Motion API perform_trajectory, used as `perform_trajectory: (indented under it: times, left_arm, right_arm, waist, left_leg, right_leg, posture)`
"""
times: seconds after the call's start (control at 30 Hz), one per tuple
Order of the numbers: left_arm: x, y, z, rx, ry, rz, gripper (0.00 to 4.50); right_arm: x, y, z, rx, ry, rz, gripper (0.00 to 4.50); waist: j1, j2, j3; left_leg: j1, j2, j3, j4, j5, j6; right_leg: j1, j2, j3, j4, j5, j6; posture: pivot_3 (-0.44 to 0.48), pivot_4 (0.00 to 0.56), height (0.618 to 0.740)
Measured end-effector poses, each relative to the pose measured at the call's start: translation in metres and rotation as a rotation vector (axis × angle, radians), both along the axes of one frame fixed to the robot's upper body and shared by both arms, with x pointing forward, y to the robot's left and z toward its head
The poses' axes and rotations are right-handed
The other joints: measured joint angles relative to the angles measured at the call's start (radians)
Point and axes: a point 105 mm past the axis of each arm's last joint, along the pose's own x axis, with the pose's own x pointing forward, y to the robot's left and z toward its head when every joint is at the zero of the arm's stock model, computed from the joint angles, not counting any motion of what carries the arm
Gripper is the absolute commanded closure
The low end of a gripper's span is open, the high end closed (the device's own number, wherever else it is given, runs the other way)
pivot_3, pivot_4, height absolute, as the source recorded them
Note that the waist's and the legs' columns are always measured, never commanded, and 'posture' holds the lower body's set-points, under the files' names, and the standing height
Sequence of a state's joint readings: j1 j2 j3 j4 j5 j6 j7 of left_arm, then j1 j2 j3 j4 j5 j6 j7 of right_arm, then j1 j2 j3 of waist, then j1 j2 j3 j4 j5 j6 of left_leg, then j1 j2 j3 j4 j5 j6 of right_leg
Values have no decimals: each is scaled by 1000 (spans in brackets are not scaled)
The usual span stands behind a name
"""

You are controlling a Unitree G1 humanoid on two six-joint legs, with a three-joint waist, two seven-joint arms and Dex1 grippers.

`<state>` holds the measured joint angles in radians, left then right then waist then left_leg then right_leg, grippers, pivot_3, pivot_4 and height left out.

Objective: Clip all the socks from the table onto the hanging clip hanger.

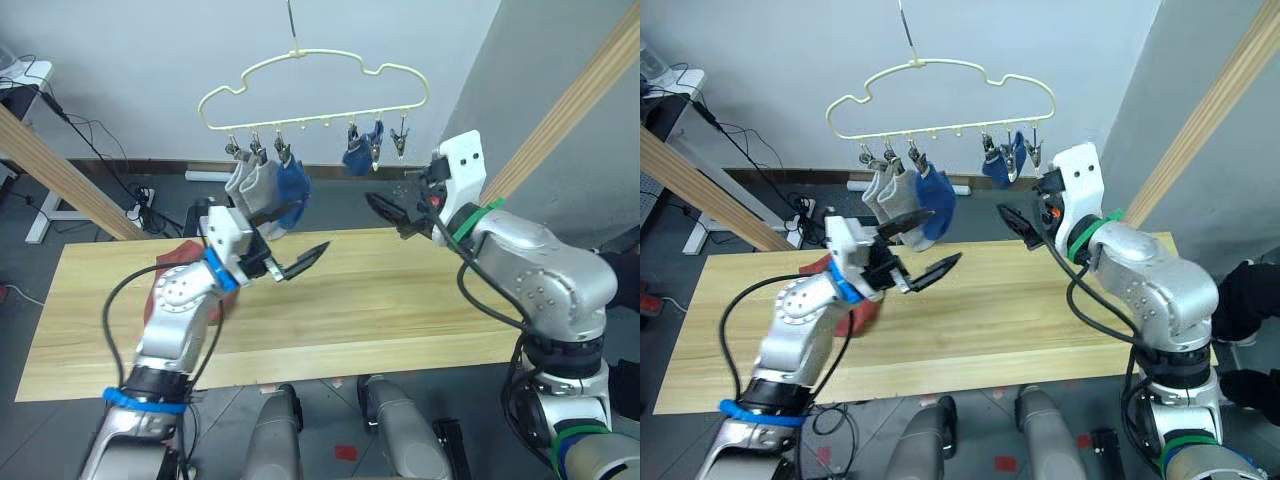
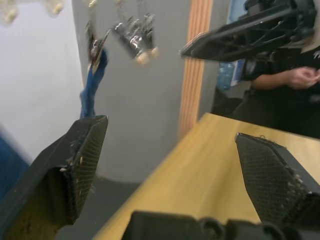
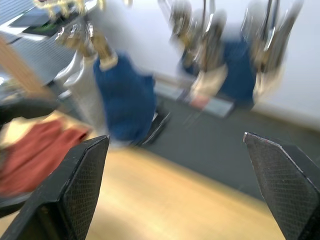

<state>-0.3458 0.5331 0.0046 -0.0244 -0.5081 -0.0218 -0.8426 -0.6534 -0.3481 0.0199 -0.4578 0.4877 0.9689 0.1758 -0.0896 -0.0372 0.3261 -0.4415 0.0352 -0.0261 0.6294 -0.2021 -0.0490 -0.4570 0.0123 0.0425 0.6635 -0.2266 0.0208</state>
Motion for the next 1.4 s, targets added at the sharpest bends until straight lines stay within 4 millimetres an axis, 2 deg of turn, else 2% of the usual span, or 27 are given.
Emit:
perform_trajectory:
  times: [0.1, 0.3, 0.37, 0.5, 0.8, 0.97, 1.4]
  left_arm:
    - [-10, 6, 16, -46, 31, -25, 53]
    - [-28, 17, 16, -65, 84, -11, 53]
    - [-32, 16, 15, -67, 91, -2, 0]
    - [-34, 13, 21, -73, 73, 4, 0]
    - [-34, 12, 22, -56, 58, 28, 0]
    - [-33, 11, 22, -75, 55, 37, 0]
    - [-33, 10, 23, -74, 52, 35, 0]
  right_arm:
    - [0, 8, 7, 20, -88, -11, 0]
    - [2, 20, -1, 56, -162, -63, 0]
    - [6, 20, -7, 46, -180, -91, 581]
    - [9, 23, -6, 56, -212, -122, 1858]
    - [23, 22, -10, 23, -230, -190, 1858]
    - [31, 27, -4, 40, -242, -212, 1858]
    - [40, 16, -1, 62, -243, -294, 1858]
  waist:
    - [5, 0, 0]
    - [9, 0, 0]
    - [10, 0, 0]
    - [18, 0, 0]
    - [32, 0, 0]
    - [35, 0, 0]
    - [39, 0, 0]
  left_leg:
    - [0, -1, 1, 0, 0, 0]
    - [0, -1, 1, 0, 0, 0]
    - [0, -1, 1, 0, 0, 0]
    - [1, -2, 1, 0, 0, -1]
    - [1, -2, 1, 0, 0, -1]
    - [1, -2, 1, 0, 0, -1]
    - [1, -2, 1, 0, 0, -1]
  right_leg:
    - [1, 0, 1, -1, 0, 0]
    - [0, -2, 1, -1, 0, 0]
    - [0, -2, 1, -1, 0, 0]
    - [1, -2, 1, 0, 0, 0]
    - [1, -2, 1, 0, 0, 0]
    - [1, -2, 1, 0, 0, 0]
    - [1, -2, 1, 0, 0, 0]
  posture:
    - [-80, 327, 740]
    - [-46, 323, 740]
    - [-40, 324, 740]
    - [-29, 326, 740]
    - [-10, 331, 740]
    - [-7, 329, 740]
    - [-5, 333, 740]
